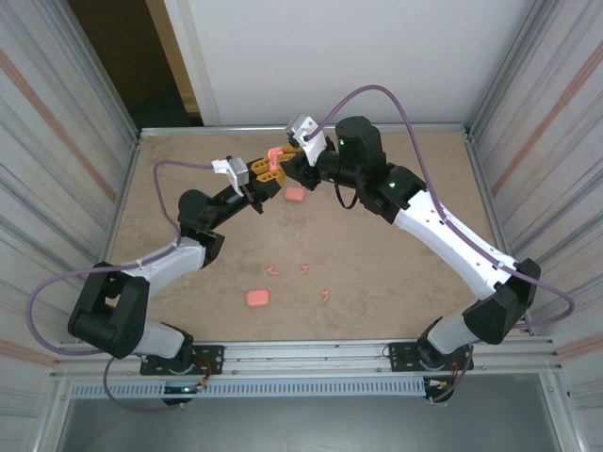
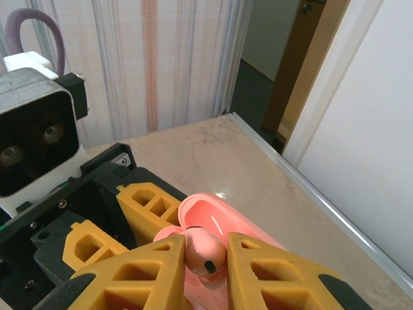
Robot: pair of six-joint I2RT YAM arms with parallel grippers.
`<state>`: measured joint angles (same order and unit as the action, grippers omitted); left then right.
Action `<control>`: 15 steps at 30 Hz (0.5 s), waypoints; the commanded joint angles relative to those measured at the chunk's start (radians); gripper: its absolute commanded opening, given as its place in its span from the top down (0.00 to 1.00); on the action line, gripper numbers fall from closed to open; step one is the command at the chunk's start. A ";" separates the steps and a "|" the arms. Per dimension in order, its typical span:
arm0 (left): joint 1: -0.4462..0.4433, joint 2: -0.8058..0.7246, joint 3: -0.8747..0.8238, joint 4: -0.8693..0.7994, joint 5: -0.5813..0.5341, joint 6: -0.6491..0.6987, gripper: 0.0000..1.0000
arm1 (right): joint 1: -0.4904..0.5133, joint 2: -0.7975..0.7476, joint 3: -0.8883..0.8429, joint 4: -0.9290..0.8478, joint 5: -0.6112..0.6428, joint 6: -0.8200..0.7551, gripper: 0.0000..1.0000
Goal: Insert wireless bluetooth earbuds into charging case
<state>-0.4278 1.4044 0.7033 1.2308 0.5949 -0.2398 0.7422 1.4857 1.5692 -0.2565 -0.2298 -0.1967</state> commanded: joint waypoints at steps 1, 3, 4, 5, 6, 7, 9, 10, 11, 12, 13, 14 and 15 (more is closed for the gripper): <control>-0.011 -0.002 0.028 0.048 0.017 -0.005 1.00 | 0.010 0.008 0.032 -0.013 0.006 -0.026 0.77; -0.011 -0.004 0.026 0.048 0.016 -0.004 1.00 | 0.009 0.012 0.032 -0.018 0.006 -0.026 0.77; -0.011 -0.004 0.026 0.048 0.016 -0.003 1.00 | 0.009 0.013 0.032 -0.021 0.005 -0.026 0.76; -0.011 -0.004 0.026 0.048 0.016 -0.004 1.00 | 0.009 0.015 0.032 -0.022 0.000 -0.026 0.76; -0.010 -0.004 0.025 0.048 0.016 -0.003 1.00 | 0.009 0.014 0.033 -0.025 -0.005 -0.025 0.76; -0.011 -0.005 0.027 0.047 0.016 -0.003 1.00 | 0.008 0.015 0.032 -0.026 -0.010 -0.025 0.76; -0.011 -0.005 0.026 0.048 0.016 -0.004 1.00 | 0.011 0.017 0.031 -0.027 -0.015 -0.023 0.76; -0.011 -0.005 0.027 0.048 0.016 -0.004 1.00 | 0.011 0.019 0.034 -0.029 -0.015 -0.023 0.76; -0.011 -0.005 0.026 0.048 0.016 -0.004 1.00 | 0.010 0.020 0.035 -0.029 -0.016 -0.024 0.76; -0.011 -0.005 0.026 0.048 0.016 -0.004 1.00 | 0.011 0.022 0.036 -0.031 -0.020 -0.023 0.76; -0.011 -0.007 0.024 0.048 0.016 -0.004 1.00 | 0.010 0.021 0.035 -0.032 -0.022 -0.023 0.76; -0.011 -0.007 0.024 0.048 0.016 -0.004 1.00 | 0.011 0.024 0.035 -0.034 -0.025 -0.024 0.76; -0.011 -0.008 0.024 0.048 0.016 -0.004 1.00 | 0.010 0.025 0.035 -0.035 -0.030 -0.023 0.76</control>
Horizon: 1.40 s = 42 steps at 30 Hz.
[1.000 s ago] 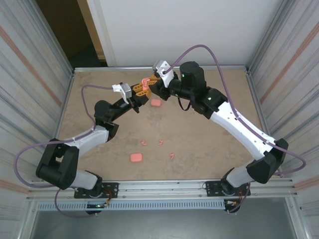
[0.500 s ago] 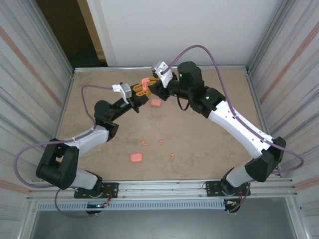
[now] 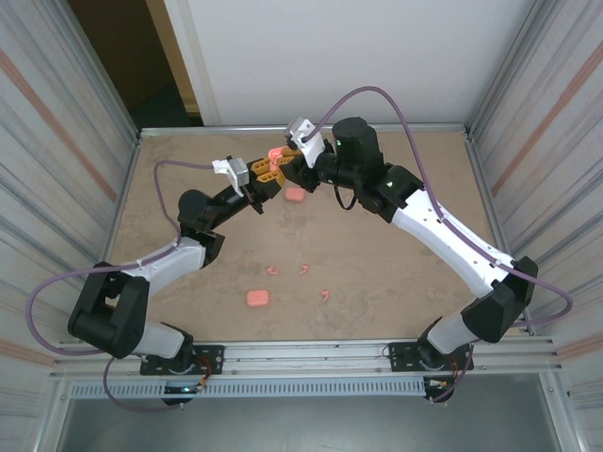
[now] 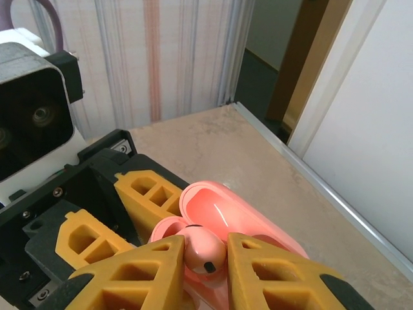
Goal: Insert wireless bluetooth earbuds into charging case
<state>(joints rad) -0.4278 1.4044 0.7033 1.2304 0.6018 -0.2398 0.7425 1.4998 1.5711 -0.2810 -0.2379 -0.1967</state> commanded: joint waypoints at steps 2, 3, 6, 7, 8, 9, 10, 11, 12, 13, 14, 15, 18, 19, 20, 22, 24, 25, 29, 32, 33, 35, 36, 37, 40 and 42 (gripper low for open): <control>-0.011 -0.007 0.024 0.049 0.010 -0.004 1.00 | 0.010 0.015 0.034 -0.015 -0.031 -0.020 0.75; -0.011 -0.008 0.025 0.049 0.010 -0.004 1.00 | 0.010 0.014 0.035 -0.016 -0.035 -0.019 0.75; -0.011 -0.010 0.023 0.048 0.009 -0.004 1.00 | 0.010 0.015 0.034 -0.014 -0.044 -0.014 0.73; -0.011 -0.010 0.023 0.047 0.009 -0.005 1.00 | 0.011 0.013 0.033 -0.013 -0.045 -0.012 0.73; -0.011 -0.011 0.022 0.049 0.009 -0.003 1.00 | 0.010 0.013 0.033 -0.013 -0.047 -0.010 0.73; -0.011 -0.013 0.022 0.049 0.009 -0.003 1.00 | 0.010 0.011 0.033 -0.012 -0.047 -0.009 0.73; -0.011 -0.014 0.020 0.049 0.009 -0.002 1.00 | 0.009 0.009 0.033 -0.010 -0.048 -0.008 0.71; -0.011 -0.015 0.021 0.049 0.008 -0.001 1.00 | 0.010 0.007 0.033 -0.007 -0.049 -0.006 0.70; -0.011 -0.016 0.019 0.049 0.007 -0.002 1.00 | 0.009 0.005 0.032 -0.004 -0.048 -0.005 0.68; -0.011 -0.017 0.017 0.048 0.007 -0.001 1.00 | 0.010 0.001 0.030 -0.002 -0.047 -0.002 0.67; -0.011 -0.018 0.017 0.048 0.006 0.000 1.00 | 0.010 -0.001 0.031 0.000 -0.047 0.000 0.66; -0.011 -0.019 0.016 0.047 0.007 0.000 1.00 | 0.011 -0.004 0.030 0.001 -0.047 0.001 0.65; -0.011 -0.025 0.012 0.045 0.003 0.004 1.00 | 0.008 -0.012 0.030 0.000 -0.049 0.004 0.60; -0.011 -0.025 0.012 0.042 0.001 0.007 1.00 | 0.009 -0.016 0.029 -0.001 -0.046 0.006 0.58; -0.011 -0.026 0.010 0.041 0.001 0.007 1.00 | 0.008 -0.019 0.027 0.000 -0.043 0.008 0.56; -0.011 -0.028 0.010 0.041 0.001 0.008 1.00 | 0.006 -0.030 0.019 0.008 -0.037 0.013 0.51; -0.011 -0.027 0.011 0.040 0.001 0.010 1.00 | 0.002 -0.041 0.004 0.024 -0.035 0.019 0.45; -0.011 -0.028 0.010 0.040 0.000 0.010 1.00 | 0.002 -0.048 -0.006 0.033 -0.033 0.022 0.42; -0.011 -0.029 0.009 0.038 -0.002 0.010 1.00 | -0.003 -0.073 -0.034 0.051 -0.033 0.027 0.31; -0.011 -0.034 0.006 0.036 -0.006 0.013 1.00 | -0.006 -0.091 -0.055 0.065 -0.025 0.032 0.21; -0.011 -0.036 0.005 0.036 -0.007 0.013 1.00 | -0.008 -0.097 -0.062 0.066 -0.023 0.035 0.19; -0.011 -0.036 0.005 0.034 -0.009 0.016 1.00 | -0.012 -0.110 -0.074 0.069 -0.026 0.044 0.14; -0.011 -0.039 0.005 0.032 -0.009 0.017 1.00 | -0.016 -0.117 -0.083 0.074 -0.026 0.050 0.11; -0.011 -0.038 0.004 0.032 -0.009 0.016 1.00 | -0.019 -0.123 -0.093 0.079 -0.027 0.054 0.09; -0.011 -0.040 0.003 0.031 -0.012 0.017 1.00 | -0.027 -0.150 -0.125 0.102 -0.032 0.072 0.00; -0.011 -0.044 0.001 0.032 -0.013 0.017 1.00 | -0.037 -0.168 -0.148 0.113 -0.033 0.084 0.01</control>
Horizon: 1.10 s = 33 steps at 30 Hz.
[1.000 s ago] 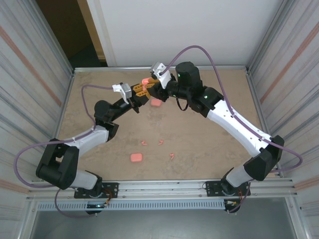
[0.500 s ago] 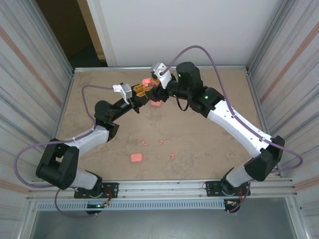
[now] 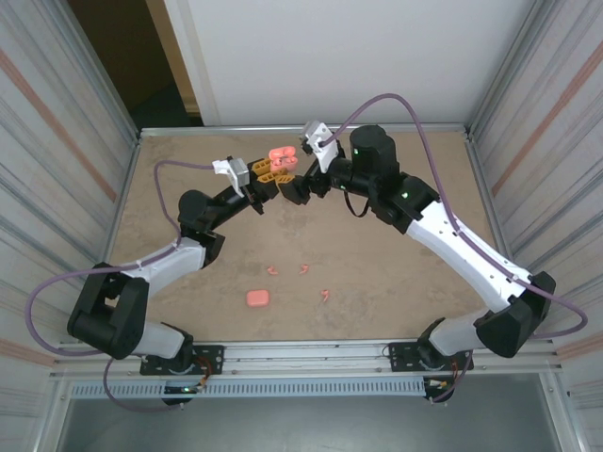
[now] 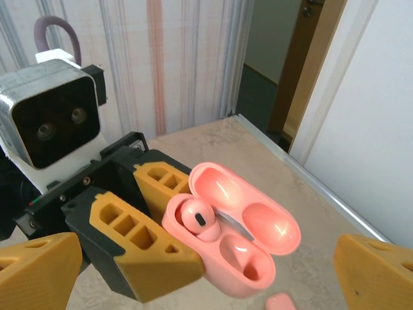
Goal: Insert wireless bluetooth earbuds into charging case
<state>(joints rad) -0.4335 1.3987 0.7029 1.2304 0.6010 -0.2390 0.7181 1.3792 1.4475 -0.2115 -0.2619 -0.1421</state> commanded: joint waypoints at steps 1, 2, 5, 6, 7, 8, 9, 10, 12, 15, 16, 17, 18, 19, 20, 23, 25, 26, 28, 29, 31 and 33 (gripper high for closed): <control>-0.005 -0.040 0.000 0.031 -0.013 0.016 1.00 | -0.016 -0.054 -0.032 0.046 -0.009 0.038 0.01; -0.005 -0.042 -0.002 0.031 -0.014 0.018 1.00 | -0.021 -0.062 -0.040 0.049 -0.008 0.044 0.01; -0.005 -0.048 -0.006 0.031 -0.020 0.020 1.00 | -0.035 -0.088 -0.072 0.064 0.000 0.069 0.01; -0.005 -0.050 -0.007 0.031 -0.022 0.020 1.00 | -0.041 -0.097 -0.087 0.074 0.003 0.075 0.01; -0.005 -0.052 -0.009 0.030 -0.022 0.021 1.00 | -0.047 -0.105 -0.101 0.086 0.006 0.085 0.01; -0.005 -0.053 -0.009 0.030 -0.025 0.021 1.00 | -0.055 -0.116 -0.118 0.103 0.007 0.098 0.01; -0.005 -0.055 -0.012 0.030 -0.026 0.022 1.00 | -0.063 -0.125 -0.132 0.116 0.010 0.108 0.01; -0.005 -0.057 -0.013 0.029 -0.027 0.023 1.00 | -0.069 -0.135 -0.148 0.129 0.010 0.118 0.01; -0.005 -0.058 -0.013 0.027 -0.029 0.027 1.00 | -0.082 -0.152 -0.170 0.139 0.011 0.131 0.01; -0.005 -0.061 -0.017 0.027 -0.033 0.028 1.00 | -0.088 -0.171 -0.197 0.147 0.017 0.135 0.01; -0.005 -0.064 -0.018 0.026 -0.034 0.030 1.00 | -0.088 -0.178 -0.208 0.151 0.017 0.135 0.01; -0.005 -0.065 -0.019 0.026 -0.035 0.031 1.00 | -0.089 -0.184 -0.218 0.157 0.016 0.137 0.01; -0.005 -0.066 -0.019 0.024 -0.034 0.032 1.00 | -0.088 -0.189 -0.224 0.160 0.015 0.138 0.01; -0.005 -0.067 -0.020 0.023 -0.036 0.033 1.00 | -0.088 -0.193 -0.234 0.162 0.019 0.141 0.01; -0.005 -0.067 -0.020 0.023 -0.036 0.033 1.00 | -0.088 -0.197 -0.240 0.164 0.028 0.145 0.01; -0.005 -0.067 -0.019 0.021 -0.038 0.037 1.00 | -0.089 -0.211 -0.269 0.184 0.065 0.162 0.01; -0.005 -0.066 -0.018 0.019 -0.039 0.036 1.00 | -0.090 -0.226 -0.291 0.202 0.083 0.171 0.01; -0.005 -0.063 -0.018 0.021 -0.039 0.036 1.00 | -0.092 -0.233 -0.303 0.214 0.089 0.175 0.01; -0.005 -0.062 -0.016 0.021 -0.039 0.035 1.00 | -0.092 -0.249 -0.326 0.236 0.107 0.188 0.01; -0.005 -0.063 -0.016 0.023 -0.039 0.035 1.00 | -0.094 -0.256 -0.338 0.243 0.114 0.195 0.01; -0.005 -0.063 -0.016 0.024 -0.039 0.034 1.00 | -0.099 -0.270 -0.358 0.254 0.131 0.209 0.01; -0.005 -0.061 -0.017 0.024 -0.038 0.034 1.00 | -0.103 -0.280 -0.374 0.262 0.153 0.229 0.01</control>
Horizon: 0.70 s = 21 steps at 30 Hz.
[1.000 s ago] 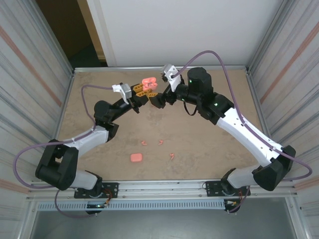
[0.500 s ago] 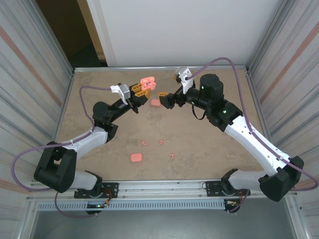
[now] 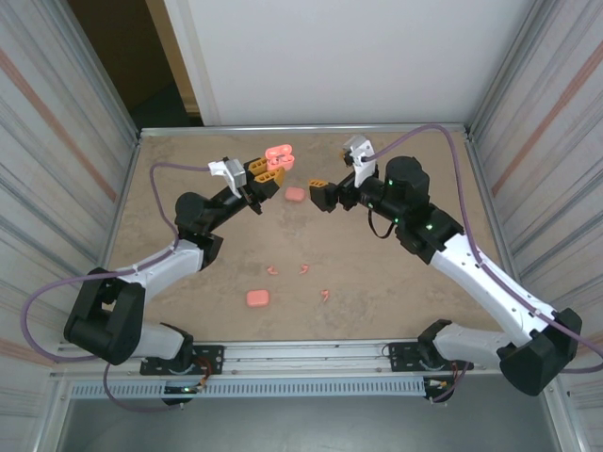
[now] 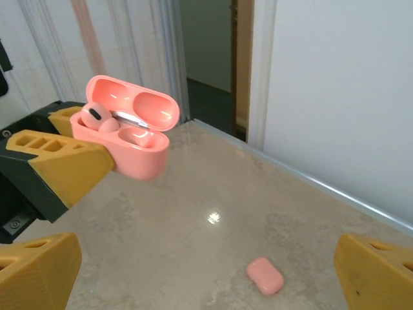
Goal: Insert wireless bluetooth earbuds into charging case
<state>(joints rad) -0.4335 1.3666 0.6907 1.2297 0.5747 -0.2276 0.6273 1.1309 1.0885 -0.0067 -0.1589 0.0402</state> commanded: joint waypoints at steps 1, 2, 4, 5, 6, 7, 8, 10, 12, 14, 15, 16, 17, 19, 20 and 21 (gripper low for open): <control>-0.005 -0.029 -0.003 0.026 -0.012 0.023 1.00 | -0.014 -0.035 -0.025 0.063 0.064 0.059 0.01; -0.005 -0.029 -0.003 0.026 -0.010 0.022 1.00 | -0.017 -0.041 -0.035 0.066 0.077 0.071 0.01; -0.005 -0.030 -0.006 0.026 -0.010 0.023 1.00 | -0.024 -0.054 -0.064 0.086 0.115 0.105 0.01; -0.004 -0.030 -0.005 0.028 -0.010 0.022 1.00 | -0.027 -0.061 -0.079 0.097 0.132 0.122 0.01; -0.005 -0.029 -0.006 0.028 -0.010 0.023 1.00 | -0.031 -0.069 -0.098 0.108 0.147 0.137 0.01; -0.005 -0.031 -0.007 0.028 -0.010 0.023 1.00 | -0.035 -0.076 -0.115 0.116 0.158 0.155 0.01; -0.005 -0.032 -0.007 0.028 -0.012 0.025 1.00 | -0.042 -0.081 -0.127 0.121 0.167 0.170 0.01; -0.004 -0.029 -0.008 0.027 -0.012 0.025 1.00 | -0.055 -0.086 -0.148 0.122 0.172 0.198 0.01; -0.005 -0.029 -0.007 0.028 -0.012 0.024 1.00 | -0.062 -0.085 -0.160 0.109 0.174 0.213 0.01; -0.005 -0.029 -0.008 0.027 -0.012 0.026 1.00 | -0.068 -0.080 -0.169 0.095 0.184 0.235 0.01; -0.005 -0.028 -0.007 0.027 -0.011 0.027 1.00 | -0.071 -0.077 -0.171 0.083 0.190 0.245 0.01; -0.005 -0.030 -0.008 0.027 -0.011 0.027 1.00 | -0.073 -0.073 -0.173 0.071 0.194 0.253 0.01; -0.005 -0.029 -0.008 0.028 -0.011 0.028 1.00 | -0.076 -0.071 -0.174 0.060 0.196 0.260 0.01; -0.005 -0.029 -0.008 0.028 -0.011 0.029 1.00 | -0.082 -0.066 -0.179 0.042 0.192 0.275 0.01; -0.005 -0.031 -0.009 0.026 -0.013 0.030 1.00 | -0.085 -0.064 -0.182 0.034 0.190 0.282 0.01; -0.005 -0.030 -0.008 0.027 -0.012 0.029 1.00 | -0.087 -0.061 -0.186 0.029 0.190 0.292 0.01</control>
<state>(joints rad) -0.4335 1.3666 0.6907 1.2297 0.5747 -0.2203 0.5514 1.0691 0.9218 0.0502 0.0078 0.2798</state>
